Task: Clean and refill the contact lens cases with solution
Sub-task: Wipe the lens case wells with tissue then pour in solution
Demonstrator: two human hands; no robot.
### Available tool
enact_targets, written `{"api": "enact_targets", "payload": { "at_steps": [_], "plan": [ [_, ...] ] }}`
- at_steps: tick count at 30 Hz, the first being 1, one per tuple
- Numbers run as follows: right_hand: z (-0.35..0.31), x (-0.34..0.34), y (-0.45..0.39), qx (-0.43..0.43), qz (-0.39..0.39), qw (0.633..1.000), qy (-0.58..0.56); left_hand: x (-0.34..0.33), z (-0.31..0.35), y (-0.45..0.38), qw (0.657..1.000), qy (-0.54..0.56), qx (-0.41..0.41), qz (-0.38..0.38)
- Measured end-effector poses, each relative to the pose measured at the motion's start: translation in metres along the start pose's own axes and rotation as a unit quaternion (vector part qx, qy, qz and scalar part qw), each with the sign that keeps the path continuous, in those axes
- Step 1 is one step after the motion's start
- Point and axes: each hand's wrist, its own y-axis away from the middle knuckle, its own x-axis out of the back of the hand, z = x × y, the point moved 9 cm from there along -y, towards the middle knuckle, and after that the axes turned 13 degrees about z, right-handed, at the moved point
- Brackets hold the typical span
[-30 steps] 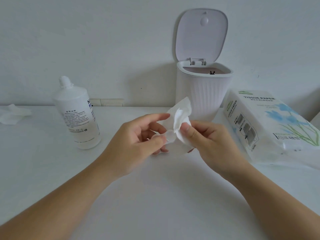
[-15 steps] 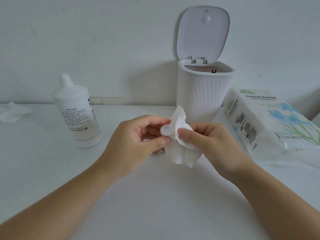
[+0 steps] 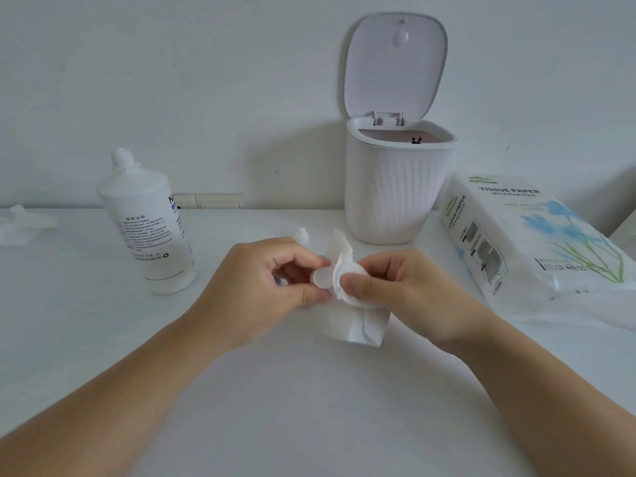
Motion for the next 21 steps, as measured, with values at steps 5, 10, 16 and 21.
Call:
{"api": "enact_targets", "payload": {
  "at_steps": [5,10,16,21],
  "plan": [
    [-0.002,0.006,-0.003,0.001,0.030,0.999,-0.033,-0.010,0.001,0.008,1.000,-0.009,-0.020,0.001],
    [-0.002,-0.004,0.002,0.004,-0.032,0.999,0.010,0.000,0.000,0.001,0.999,-0.024,-0.020,-0.009],
    [-0.003,-0.016,0.010,0.006,-0.105,0.993,0.055,-0.008,-0.002,0.004,0.997,-0.018,-0.001,-0.078],
    [-0.005,-0.004,0.005,0.016,-0.045,0.998,0.029,-0.006,0.001,0.007,0.998,0.047,0.012,-0.029]
  ]
}}
